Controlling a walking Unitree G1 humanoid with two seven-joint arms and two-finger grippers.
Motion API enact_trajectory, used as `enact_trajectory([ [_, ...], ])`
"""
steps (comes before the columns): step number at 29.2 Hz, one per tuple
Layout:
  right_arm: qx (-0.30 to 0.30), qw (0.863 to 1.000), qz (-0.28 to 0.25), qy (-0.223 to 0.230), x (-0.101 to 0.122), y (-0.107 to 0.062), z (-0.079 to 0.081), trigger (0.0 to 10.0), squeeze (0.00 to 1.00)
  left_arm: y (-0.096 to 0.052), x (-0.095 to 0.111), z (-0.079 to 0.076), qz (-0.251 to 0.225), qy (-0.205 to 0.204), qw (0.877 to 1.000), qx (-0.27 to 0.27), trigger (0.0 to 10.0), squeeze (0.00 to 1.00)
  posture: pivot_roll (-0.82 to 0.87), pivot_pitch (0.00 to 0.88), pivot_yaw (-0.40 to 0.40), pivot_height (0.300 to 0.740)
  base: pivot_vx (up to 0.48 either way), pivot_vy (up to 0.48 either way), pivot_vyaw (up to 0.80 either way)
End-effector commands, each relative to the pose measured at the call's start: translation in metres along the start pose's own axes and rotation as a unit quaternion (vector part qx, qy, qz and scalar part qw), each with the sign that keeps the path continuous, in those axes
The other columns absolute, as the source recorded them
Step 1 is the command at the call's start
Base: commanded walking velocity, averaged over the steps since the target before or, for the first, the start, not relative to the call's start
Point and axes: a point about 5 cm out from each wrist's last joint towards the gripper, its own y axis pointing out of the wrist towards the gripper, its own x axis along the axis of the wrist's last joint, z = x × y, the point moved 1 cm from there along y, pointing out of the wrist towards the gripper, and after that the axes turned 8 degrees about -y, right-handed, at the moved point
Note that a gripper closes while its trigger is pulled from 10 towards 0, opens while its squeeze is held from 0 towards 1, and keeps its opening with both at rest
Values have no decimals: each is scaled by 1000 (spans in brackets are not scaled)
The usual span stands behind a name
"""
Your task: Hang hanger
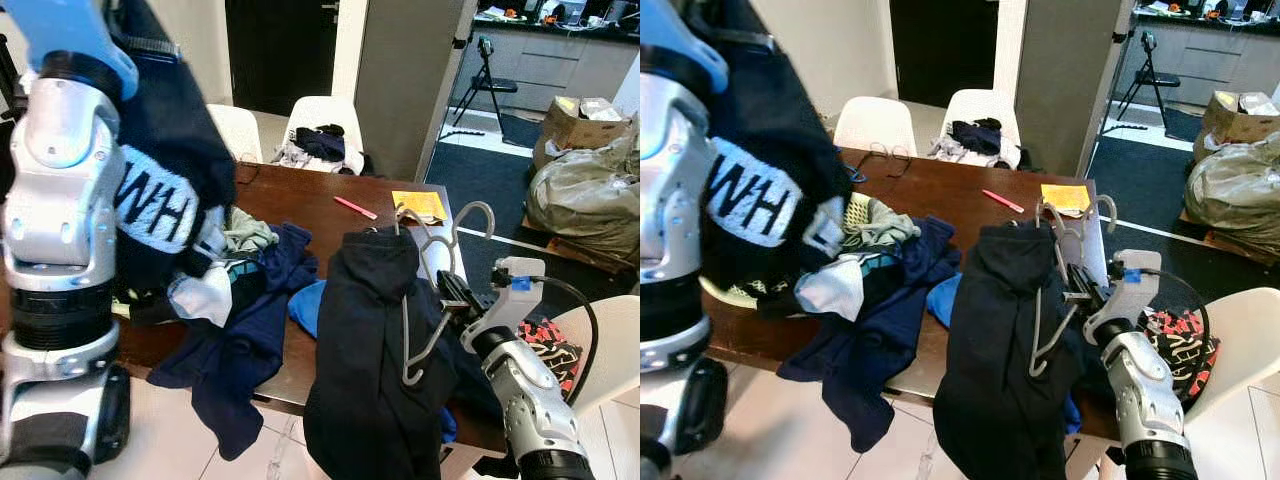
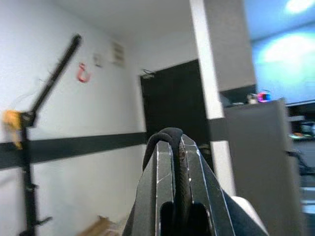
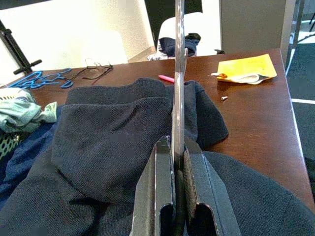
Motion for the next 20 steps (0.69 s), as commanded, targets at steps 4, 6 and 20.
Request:
enact_trajectory([
  [4,-8,1000,5,12,-3,1,0,10000,0,-9,-16,-16,30,9,999,-30,0,0,-9,0,-29,740,0,0,0],
  [6,-8,1000,5,14,-3,1,0,10000,0,-18,-33,-23,61,25,997,-44,0,0,-11,0,-30,740,0,0,0],
  [20,-9,1000,9,20,-4,1,-3,10000,0,-49,-84,39,191,61,979,40,980,0,-5,0,-34,740,0,0,0],
])
